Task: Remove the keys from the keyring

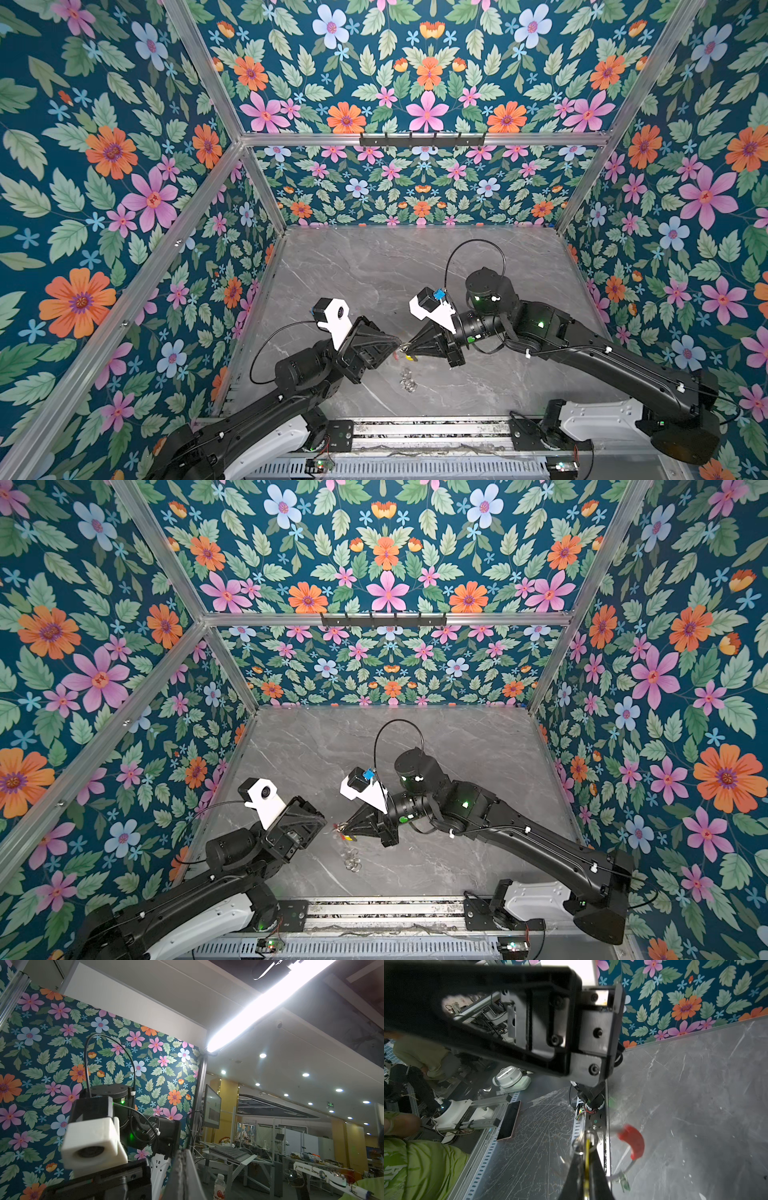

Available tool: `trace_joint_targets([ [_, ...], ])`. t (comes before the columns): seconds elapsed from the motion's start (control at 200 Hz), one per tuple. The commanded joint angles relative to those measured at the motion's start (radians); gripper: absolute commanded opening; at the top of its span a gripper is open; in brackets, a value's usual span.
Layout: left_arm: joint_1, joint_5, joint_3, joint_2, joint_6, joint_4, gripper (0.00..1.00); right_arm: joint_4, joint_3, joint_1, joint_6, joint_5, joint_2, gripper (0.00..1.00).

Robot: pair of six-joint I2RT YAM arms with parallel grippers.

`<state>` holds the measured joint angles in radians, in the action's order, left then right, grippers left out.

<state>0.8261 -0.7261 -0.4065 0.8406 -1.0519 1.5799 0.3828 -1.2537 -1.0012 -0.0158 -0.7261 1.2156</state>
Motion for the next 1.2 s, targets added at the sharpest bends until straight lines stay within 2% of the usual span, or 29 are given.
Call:
trace_joint_targets([
  [0.0,-0.001,0.006,-0.008,-0.001,-0.005,0.045,0.00,0.006,0.002,-0.001,0.009,0.044,-0.017,0.00],
  [0.09,-0.001,0.008,-0.010,-0.008,-0.003,0.029,0.00,-0.004,0.016,-0.002,0.004,0.091,-0.042,0.00],
  [0.21,0.000,0.016,-0.028,-0.052,0.056,-0.124,0.00,-0.011,0.034,-0.002,-0.002,0.157,-0.081,0.00],
  [0.305,0.000,0.038,-0.049,-0.110,0.148,-0.327,0.28,0.002,0.036,-0.002,-0.005,0.210,-0.107,0.00],
  [0.385,-0.001,0.069,-0.082,-0.168,0.252,-0.561,0.41,0.014,0.034,-0.002,-0.005,0.245,-0.125,0.00],
  [0.495,0.000,0.136,-0.123,-0.223,0.381,-0.848,0.49,0.016,0.037,-0.002,-0.005,0.293,-0.153,0.00],
  [0.65,0.000,0.207,-0.146,-0.221,0.472,-1.069,0.51,0.000,0.053,-0.001,-0.016,0.346,-0.184,0.00],
  [0.82,-0.001,0.231,-0.130,-0.196,0.510,-1.122,0.52,-0.005,0.063,-0.002,-0.020,0.362,-0.196,0.00],
  [1.195,0.001,0.131,-0.100,-0.191,0.517,-1.078,0.58,-0.005,0.060,-0.002,-0.032,0.411,-0.205,0.00],
])
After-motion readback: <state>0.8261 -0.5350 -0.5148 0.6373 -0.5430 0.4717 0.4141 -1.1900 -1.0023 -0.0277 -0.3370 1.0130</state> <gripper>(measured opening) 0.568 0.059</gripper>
